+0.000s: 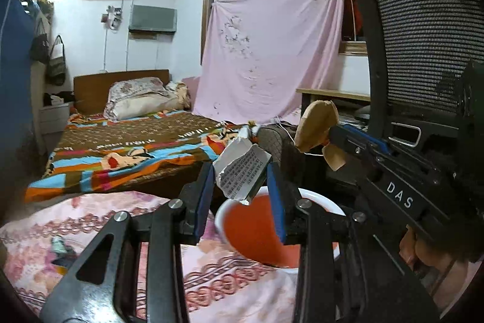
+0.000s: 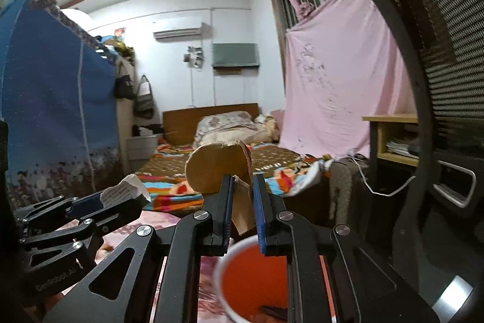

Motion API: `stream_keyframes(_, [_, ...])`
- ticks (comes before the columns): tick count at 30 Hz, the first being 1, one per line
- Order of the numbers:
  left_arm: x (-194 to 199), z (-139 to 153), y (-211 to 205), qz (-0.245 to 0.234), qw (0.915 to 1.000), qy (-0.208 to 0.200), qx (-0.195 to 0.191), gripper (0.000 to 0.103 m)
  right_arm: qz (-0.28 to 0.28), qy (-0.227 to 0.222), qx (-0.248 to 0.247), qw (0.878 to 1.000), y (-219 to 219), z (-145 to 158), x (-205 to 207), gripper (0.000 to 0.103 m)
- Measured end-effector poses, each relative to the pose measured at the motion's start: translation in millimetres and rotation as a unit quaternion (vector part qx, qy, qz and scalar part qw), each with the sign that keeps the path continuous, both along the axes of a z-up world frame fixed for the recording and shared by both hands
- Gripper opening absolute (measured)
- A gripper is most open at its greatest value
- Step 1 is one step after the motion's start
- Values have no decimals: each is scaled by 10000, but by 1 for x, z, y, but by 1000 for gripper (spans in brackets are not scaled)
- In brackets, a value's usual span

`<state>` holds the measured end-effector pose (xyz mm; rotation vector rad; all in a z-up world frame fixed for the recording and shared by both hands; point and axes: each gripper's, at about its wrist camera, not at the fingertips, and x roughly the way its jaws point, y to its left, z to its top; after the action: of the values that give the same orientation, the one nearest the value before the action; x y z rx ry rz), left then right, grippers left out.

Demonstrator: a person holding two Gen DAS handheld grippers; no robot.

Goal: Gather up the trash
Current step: 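Lift both held papers and carry them over the orange bucket, then open the left tool over the bucket while the right tool opens too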

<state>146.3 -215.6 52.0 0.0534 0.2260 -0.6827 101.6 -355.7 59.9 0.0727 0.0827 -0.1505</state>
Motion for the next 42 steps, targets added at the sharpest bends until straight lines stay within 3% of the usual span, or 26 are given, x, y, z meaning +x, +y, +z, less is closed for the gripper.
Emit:
stream_keyframes(9, [11,-21,-35,-157,9978,587,267,20,-347,536,317,9975,-29,-28,0,12])
stream_keyframes(20, [34,-44,-65,-292,9881,1405,562,20,-464,968,589,9925,-50,-51,8,12])
stream_keyframes(34, [50,-54,-83,-200,9780,1920,790,22,-386,1301,864,9870,-65,-64,21,15])
stream_keyframes(42, [53,-56,-84,-217,9749,2084,757,33,-416,1442,957,9840,-71,-67,26,15])
